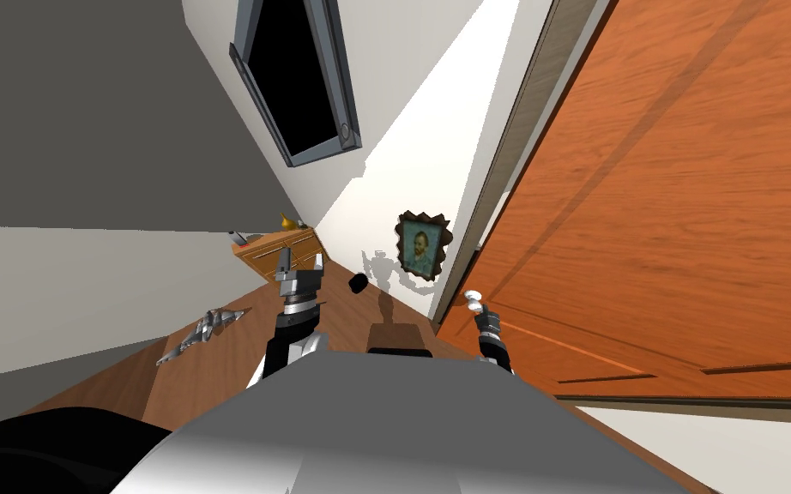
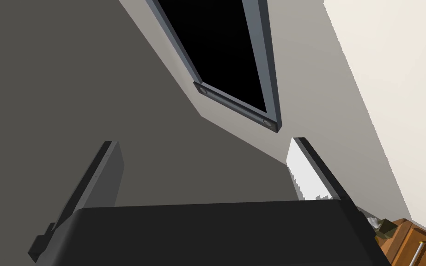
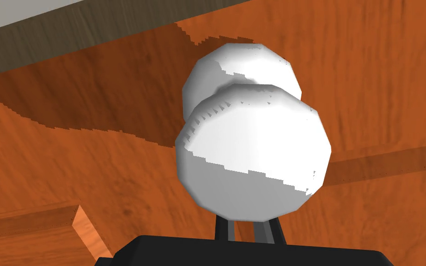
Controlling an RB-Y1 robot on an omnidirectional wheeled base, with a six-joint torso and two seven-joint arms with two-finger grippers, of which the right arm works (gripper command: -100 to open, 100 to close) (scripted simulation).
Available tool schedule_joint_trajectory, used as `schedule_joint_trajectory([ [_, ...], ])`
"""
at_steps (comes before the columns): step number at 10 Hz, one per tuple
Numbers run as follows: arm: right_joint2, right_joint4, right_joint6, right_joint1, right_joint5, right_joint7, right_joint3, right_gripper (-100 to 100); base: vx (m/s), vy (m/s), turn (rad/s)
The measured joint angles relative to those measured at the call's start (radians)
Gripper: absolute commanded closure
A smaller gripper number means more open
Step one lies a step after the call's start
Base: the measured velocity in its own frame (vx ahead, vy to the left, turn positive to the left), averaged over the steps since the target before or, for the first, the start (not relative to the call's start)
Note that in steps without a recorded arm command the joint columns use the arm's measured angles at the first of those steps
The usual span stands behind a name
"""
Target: Pull the door open
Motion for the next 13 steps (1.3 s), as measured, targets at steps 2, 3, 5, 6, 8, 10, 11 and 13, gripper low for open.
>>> schedule_joint_trajectory([
  [2, 0.003, -0.004, -0.004, 0.004, 0.000, 0.001, 0.000, 100, 0.000, 0.000, 0.000],
  [3, 0.004, -0.009, 0.004, 0.004, 0.000, 0.004, -0.001, 100, -0.007, -0.005, 0.015],
  [5, 0.002, 0.012, -0.008, -0.006, 0.000, 0.002, -0.001, 100, -0.011, 0.000, 0.017],
  [6, -0.004, 0.024, -0.016, -0.010, -0.012, -0.019, 0.007, 100, -0.056, -0.008, 0.068],
  [8, -0.005, 0.004, -0.007, 0.003, -0.047, -0.069, 0.019, -100, -0.066, -0.031, -0.001],
  [10, -0.004, 0.011, -0.012, 0.002, -0.070, -0.120, 0.024, -100, -0.086, 0.022, 0.065],
  [11, 0.004, -0.003, -0.004, 0.011, -0.083, -0.146, 0.031, -100, -0.084, 0.016, 0.012],
  [13, 0.010, 0.001, 0.002, 0.004, -0.106, -0.193, 0.040, -100, -0.049, -0.005, 0.027],
])
